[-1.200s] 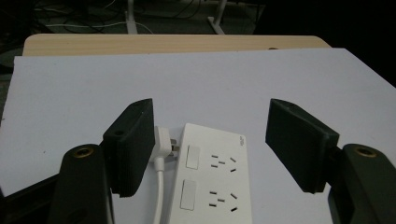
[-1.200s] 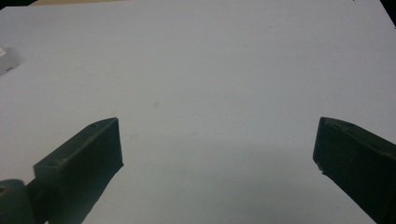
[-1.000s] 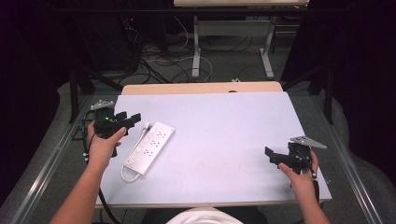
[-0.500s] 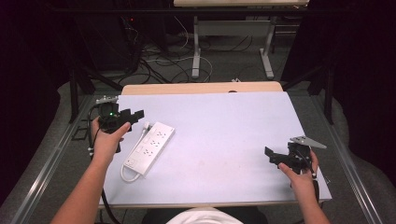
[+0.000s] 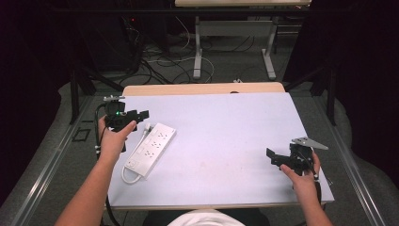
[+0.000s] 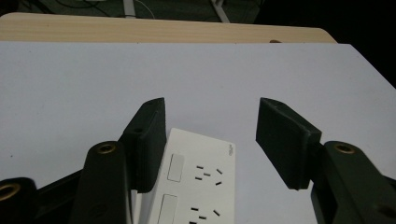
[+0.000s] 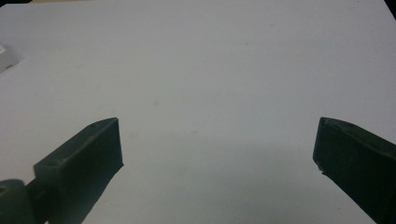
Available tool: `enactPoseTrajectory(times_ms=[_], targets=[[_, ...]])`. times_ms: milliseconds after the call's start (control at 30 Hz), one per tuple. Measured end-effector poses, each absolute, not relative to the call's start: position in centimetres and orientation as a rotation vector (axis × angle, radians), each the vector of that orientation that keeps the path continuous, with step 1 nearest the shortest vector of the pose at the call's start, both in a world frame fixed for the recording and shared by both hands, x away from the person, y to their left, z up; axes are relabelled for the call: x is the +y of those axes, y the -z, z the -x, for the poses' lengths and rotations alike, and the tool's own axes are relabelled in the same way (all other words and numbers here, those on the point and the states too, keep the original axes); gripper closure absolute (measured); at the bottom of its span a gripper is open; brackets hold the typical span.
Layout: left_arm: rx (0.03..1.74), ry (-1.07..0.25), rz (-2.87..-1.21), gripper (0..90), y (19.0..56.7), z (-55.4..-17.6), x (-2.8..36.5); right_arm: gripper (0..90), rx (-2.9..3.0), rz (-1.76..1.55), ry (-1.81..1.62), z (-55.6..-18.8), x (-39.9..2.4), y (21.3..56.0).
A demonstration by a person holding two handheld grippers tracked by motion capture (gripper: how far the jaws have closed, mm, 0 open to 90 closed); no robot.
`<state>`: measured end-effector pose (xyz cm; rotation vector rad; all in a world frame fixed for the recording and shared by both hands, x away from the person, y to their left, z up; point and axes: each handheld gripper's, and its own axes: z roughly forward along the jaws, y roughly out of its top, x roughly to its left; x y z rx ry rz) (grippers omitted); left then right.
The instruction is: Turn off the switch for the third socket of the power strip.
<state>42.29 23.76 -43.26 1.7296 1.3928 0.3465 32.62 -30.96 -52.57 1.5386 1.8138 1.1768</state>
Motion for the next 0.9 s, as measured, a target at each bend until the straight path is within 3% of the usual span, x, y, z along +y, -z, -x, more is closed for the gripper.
enactPoseTrajectory(times_ms=[900], targets=[[1.507, -0.215, -1.72, 53.7, 44.5, -44.2, 22.2, 5.2, 1.83, -1.523, -1.148, -32.5, -30.6, 52.5]])
